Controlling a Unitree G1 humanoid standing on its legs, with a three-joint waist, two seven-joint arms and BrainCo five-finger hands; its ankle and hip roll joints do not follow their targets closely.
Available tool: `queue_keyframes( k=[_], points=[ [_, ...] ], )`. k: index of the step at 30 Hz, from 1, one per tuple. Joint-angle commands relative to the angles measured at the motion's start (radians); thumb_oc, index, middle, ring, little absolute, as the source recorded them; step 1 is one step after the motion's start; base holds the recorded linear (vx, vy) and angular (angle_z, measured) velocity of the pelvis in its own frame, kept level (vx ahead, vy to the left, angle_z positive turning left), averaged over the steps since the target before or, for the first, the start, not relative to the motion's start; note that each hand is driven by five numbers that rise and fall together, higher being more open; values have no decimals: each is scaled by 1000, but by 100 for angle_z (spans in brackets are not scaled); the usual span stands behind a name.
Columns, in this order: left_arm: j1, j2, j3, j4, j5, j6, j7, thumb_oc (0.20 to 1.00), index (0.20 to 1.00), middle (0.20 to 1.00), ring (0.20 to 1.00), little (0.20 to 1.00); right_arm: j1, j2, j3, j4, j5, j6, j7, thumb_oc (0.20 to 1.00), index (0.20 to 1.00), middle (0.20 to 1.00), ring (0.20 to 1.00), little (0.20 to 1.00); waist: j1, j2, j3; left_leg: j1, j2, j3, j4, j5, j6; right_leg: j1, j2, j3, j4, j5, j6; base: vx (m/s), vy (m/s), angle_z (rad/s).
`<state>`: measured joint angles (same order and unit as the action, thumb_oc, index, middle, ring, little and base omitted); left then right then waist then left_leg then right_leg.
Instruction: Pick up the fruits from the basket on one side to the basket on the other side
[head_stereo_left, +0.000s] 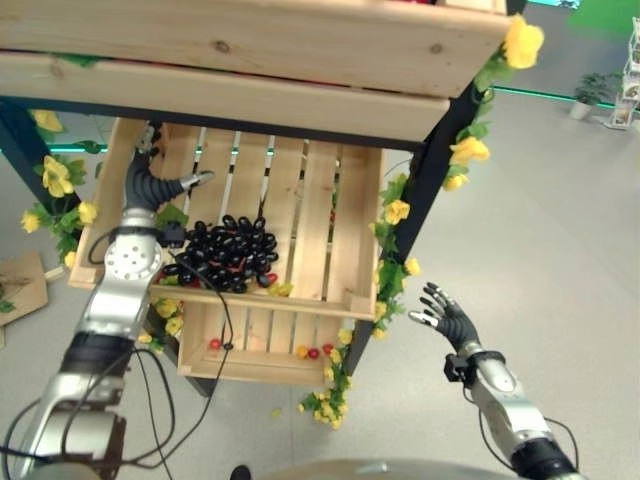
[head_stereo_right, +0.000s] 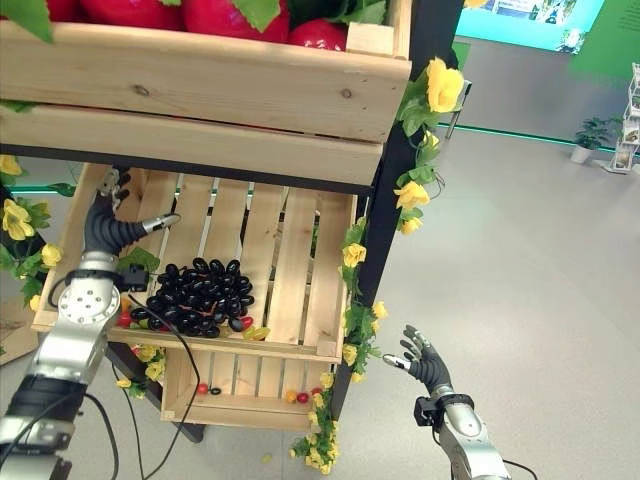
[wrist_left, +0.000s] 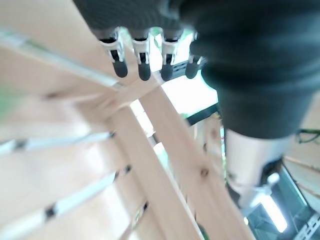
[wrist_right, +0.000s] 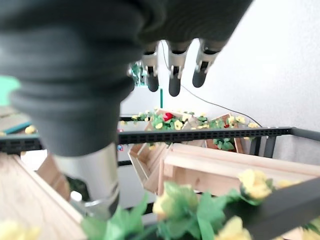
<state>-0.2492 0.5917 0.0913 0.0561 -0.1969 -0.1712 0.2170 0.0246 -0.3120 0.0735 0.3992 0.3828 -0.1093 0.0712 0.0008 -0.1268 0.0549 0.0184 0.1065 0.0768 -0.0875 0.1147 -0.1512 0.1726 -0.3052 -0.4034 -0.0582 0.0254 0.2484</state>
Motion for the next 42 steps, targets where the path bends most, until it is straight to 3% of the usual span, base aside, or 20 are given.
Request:
queue_keyframes(
  k=[1,2,8,14,28,36,42],
  points=[
    [-38,-20,73,-28,-84,-81,-39,1000,1000,1000,1000,1000,-30,-10,-58,-57,-17,-51,-12,1000,1000,1000,1000,1000,43,41,2,95,-85,-8,9,-144,115,-100,60,-49,58,99,-65,10,-1,7],
    [32,-60,98,-97,-127,-92,-69,1000,1000,1000,1000,1000,-23,-2,-75,-59,-13,-52,-14,1000,1000,1000,1000,1000,55,39,7,92,-86,-12,10,-144,117,-99,58,-54,58,98,-67,4,0,7],
    [215,-117,169,-279,-201,-111,-160,1000,1000,1000,1000,1000,4,14,-116,-77,-13,-57,-14,1000,1000,1000,1000,1000,87,37,18,79,-91,-31,14,-141,120,-101,56,-69,60,98,-72,0,0,13],
    [370,-182,215,-386,-265,-125,-206,1000,1000,1000,1000,1000,37,25,-142,-92,-6,-72,-15,1000,1000,1000,1000,1000,116,28,31,61,-95,-47,22,-139,122,-106,55,-83,60,99,-75,-12,-6,10],
    [478,-262,267,-463,-346,-179,-267,1000,1000,1000,1000,1000,68,53,-157,-77,25,-109,-10,1000,1000,1000,1000,1000,171,9,53,27,-103,-76,38,-135,124,-113,53,-109,66,98,-79,-11,-9,10],
    [522,-325,365,-362,-341,-205,-181,1000,1000,1000,1000,1000,91,58,-181,-74,34,-113,-15,1000,1000,1000,1000,1000,193,8,56,19,-104,-89,43,-134,123,-112,50,-123,68,97,-81,2,-3,8],
    [512,-387,485,-189,-336,-235,-8,1000,1000,1000,1000,1000,105,65,-194,-71,42,-111,-28,1000,1000,1000,1000,1000,199,3,53,16,-107,-95,46,-138,123,-110,47,-132,67,95,-82,-1,-2,5]
  ],
)
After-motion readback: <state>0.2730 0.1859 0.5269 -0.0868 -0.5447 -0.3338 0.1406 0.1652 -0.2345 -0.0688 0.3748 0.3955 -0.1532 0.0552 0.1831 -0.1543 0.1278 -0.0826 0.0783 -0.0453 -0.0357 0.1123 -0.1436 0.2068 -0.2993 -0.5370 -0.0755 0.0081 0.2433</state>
